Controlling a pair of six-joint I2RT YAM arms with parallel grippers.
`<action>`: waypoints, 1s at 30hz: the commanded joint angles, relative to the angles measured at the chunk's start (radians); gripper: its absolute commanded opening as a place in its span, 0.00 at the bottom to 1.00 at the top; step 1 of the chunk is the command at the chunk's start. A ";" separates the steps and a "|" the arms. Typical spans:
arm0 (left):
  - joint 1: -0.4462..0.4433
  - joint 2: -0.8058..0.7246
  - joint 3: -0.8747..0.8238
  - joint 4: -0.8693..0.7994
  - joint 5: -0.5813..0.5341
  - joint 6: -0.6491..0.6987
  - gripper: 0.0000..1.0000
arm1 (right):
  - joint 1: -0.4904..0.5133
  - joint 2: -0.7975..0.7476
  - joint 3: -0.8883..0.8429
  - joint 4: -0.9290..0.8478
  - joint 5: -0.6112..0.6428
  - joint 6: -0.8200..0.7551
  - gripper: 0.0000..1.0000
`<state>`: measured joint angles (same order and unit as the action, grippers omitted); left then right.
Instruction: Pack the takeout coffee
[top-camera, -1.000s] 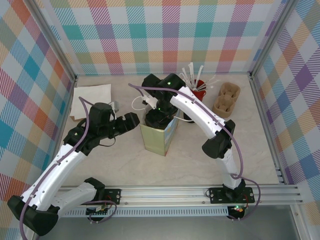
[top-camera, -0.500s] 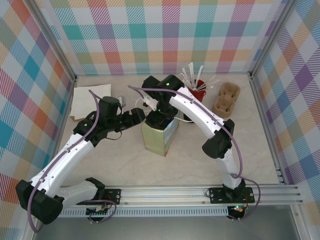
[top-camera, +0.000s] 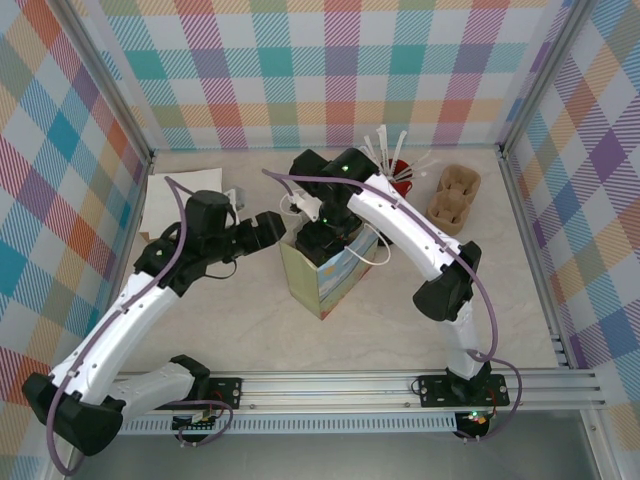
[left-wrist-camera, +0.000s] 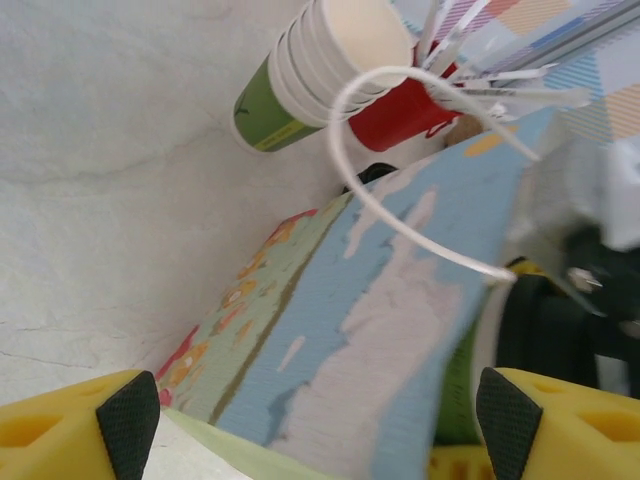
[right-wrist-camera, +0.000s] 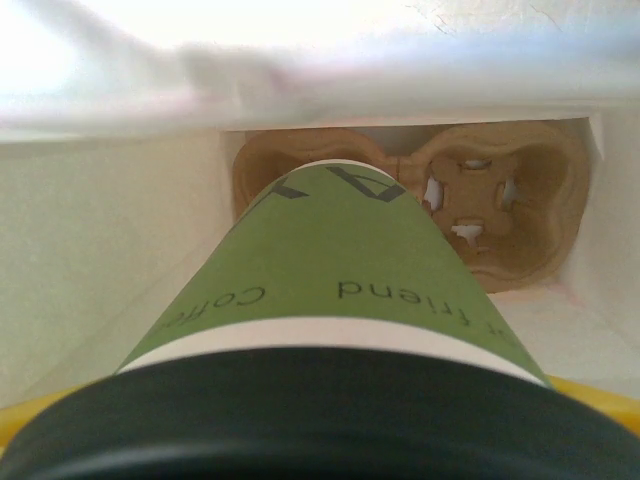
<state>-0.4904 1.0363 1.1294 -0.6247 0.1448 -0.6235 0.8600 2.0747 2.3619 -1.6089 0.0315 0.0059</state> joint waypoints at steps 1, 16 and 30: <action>-0.007 -0.043 0.036 -0.017 0.022 0.039 0.85 | 0.005 -0.031 -0.001 -0.005 -0.016 -0.018 0.80; -0.006 0.150 0.087 -0.017 0.124 0.129 0.84 | 0.002 -0.033 -0.010 -0.007 -0.020 -0.014 0.80; 0.015 0.163 0.091 -0.047 -0.030 0.114 0.80 | 0.004 -0.089 -0.100 0.014 -0.026 -0.006 0.79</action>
<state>-0.4877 1.2060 1.1900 -0.6437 0.1692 -0.5217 0.8593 2.0396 2.2776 -1.5833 0.0238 -0.0006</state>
